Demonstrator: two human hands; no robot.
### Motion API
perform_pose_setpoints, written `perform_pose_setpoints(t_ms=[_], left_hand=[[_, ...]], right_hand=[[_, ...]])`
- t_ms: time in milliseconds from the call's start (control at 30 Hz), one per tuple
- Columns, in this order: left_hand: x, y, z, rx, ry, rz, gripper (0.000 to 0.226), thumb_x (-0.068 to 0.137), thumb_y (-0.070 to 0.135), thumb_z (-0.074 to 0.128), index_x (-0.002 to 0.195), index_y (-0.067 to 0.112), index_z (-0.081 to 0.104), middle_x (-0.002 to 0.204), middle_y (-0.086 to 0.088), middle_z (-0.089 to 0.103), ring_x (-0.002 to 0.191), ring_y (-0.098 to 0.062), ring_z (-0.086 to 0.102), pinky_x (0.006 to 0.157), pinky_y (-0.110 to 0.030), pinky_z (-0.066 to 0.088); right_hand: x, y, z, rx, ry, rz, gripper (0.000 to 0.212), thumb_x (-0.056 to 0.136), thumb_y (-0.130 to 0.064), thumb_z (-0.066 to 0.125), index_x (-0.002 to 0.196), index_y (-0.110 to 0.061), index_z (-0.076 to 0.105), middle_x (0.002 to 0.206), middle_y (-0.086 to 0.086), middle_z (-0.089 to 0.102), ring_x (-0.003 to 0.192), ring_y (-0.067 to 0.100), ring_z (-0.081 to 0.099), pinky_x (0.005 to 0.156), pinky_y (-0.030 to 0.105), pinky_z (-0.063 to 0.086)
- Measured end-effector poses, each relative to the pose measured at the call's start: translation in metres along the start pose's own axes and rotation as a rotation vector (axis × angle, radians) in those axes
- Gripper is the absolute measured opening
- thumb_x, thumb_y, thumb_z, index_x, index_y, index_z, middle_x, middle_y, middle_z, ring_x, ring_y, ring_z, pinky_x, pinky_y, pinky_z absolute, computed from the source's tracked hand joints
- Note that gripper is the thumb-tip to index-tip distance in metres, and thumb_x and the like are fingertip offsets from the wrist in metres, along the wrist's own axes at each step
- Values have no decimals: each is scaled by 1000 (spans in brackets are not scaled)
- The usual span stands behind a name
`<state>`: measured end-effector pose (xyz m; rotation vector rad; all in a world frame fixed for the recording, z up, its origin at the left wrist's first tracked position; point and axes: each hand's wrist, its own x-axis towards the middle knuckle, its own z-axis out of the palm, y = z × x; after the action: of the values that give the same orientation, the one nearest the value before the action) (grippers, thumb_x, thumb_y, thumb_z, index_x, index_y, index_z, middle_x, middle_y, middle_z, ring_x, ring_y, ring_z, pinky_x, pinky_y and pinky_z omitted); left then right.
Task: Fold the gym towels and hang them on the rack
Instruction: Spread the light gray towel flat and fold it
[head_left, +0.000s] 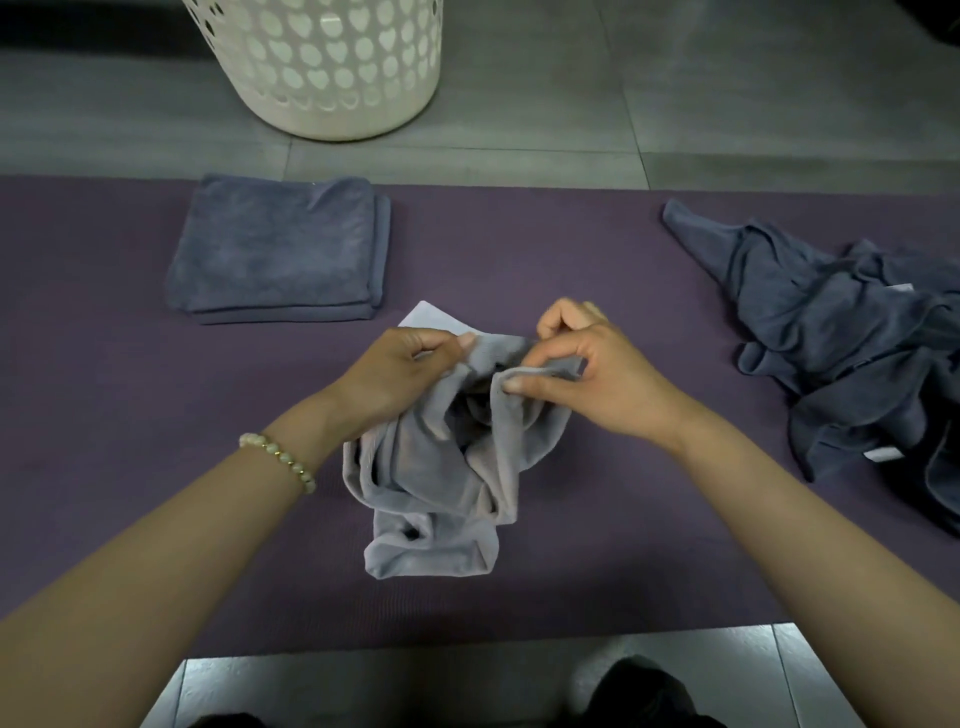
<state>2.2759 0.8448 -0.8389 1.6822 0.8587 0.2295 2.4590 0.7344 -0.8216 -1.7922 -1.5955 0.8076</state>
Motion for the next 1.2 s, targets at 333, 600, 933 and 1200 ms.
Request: perform_pose_setpoints(t_ms=[333,600,933,1200], left_hand=[[-13,8,-1,-95,-27,-12,49,96,38,47,78,-7,60,68,-3,52,66,-13,49,65,-18,43],[-15,13,-7,2,-135,86,33,91,33,60,85,1,67,79,-23,57,73,-17,49,73,-32,42],[-29,70,-22,101,-94,152,29,77,48,65,95,25,67,89,6,68,78,4,61,73,-14,47],[-86,164,-88,47,422,214,39,87,43,57,71,9,46,59,0,48,45,0,47,50,-15,37]], right_hand=[[13,-13,13,250,16,111,24,86,-26,69,66,-15,64,60,-8,55,57,2,44,57,17,36],[11,-12,14,276,30,108,19,84,-27,71,78,-11,64,70,14,65,60,6,51,60,21,40],[7,-48,-37,245,-1,84,15,87,-21,67,75,-17,61,65,-7,56,62,3,50,63,18,41],[-41,-125,-142,269,251,115,12,83,-15,71,81,-3,68,77,16,71,71,13,61,67,19,48]])
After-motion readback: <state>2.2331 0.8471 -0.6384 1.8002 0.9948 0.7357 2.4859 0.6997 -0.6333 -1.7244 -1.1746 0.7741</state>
